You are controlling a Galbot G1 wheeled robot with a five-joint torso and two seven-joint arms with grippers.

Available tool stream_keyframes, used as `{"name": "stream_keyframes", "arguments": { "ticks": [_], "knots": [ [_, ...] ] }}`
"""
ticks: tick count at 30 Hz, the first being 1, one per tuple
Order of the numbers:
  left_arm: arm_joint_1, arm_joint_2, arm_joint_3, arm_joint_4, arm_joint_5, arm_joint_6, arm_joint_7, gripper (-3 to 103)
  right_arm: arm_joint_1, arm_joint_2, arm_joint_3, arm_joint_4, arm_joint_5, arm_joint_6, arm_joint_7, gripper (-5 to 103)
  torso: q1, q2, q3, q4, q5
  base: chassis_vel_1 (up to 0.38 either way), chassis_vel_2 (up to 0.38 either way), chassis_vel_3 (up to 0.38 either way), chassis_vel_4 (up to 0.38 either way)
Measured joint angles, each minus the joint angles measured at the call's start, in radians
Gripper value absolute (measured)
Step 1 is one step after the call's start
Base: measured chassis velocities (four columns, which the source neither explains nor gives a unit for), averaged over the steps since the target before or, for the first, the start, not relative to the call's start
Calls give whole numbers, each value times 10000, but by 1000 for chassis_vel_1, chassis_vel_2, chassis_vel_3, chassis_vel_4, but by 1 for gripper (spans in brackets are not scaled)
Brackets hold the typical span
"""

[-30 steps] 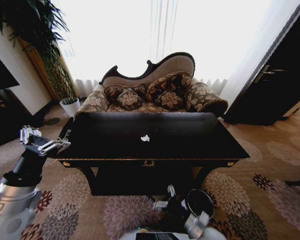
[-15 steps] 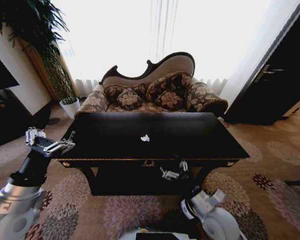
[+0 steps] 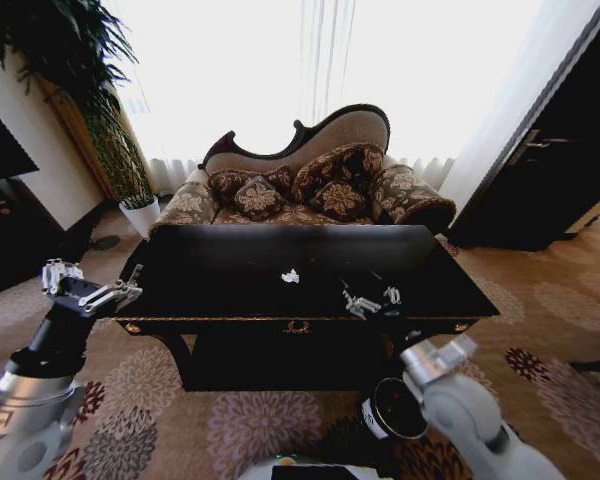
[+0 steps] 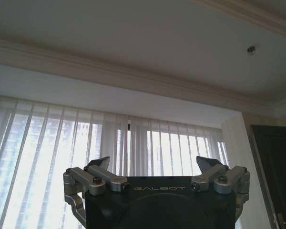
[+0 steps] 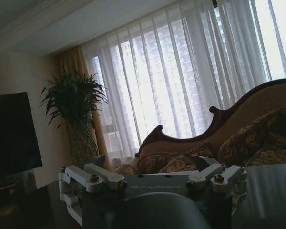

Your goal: Move to the front of the table and place the trash on the table into the trash bin.

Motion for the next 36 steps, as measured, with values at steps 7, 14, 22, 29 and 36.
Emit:
{"name": "stream_keyframes", "arguments": {
  "ticks": [7,14,22,29,36],
  "knots": [
    [90,27,-271,0,-19,26,-1,100,568,-818,-309,-481,299,-227,130,100,-1,0,0,-1,2,0,0,0,0],
    [53,-9,-350,0,28,67,2,100,2089,-2428,-861,-1013,493,-615,219,100,0,0,0,-1,-1,0,0,0,0],
    [-9,-72,-292,0,187,78,6,100,4059,-3152,-2498,-1233,285,-1179,497,100,0,0,0,0,-1,0,0,0,0],
    [-87,-81,-206,0,399,104,6,100,5503,-3069,-4496,-1407,-273,-1765,685,100,0,0,-1,0,-1,0,0,0,0],
    [-126,-92,-117,0,564,105,8,100,7113,-2990,-6254,-2273,-954,-1560,269,100,0,0,-1,0,-2,0,0,0,0]
  ]
}}
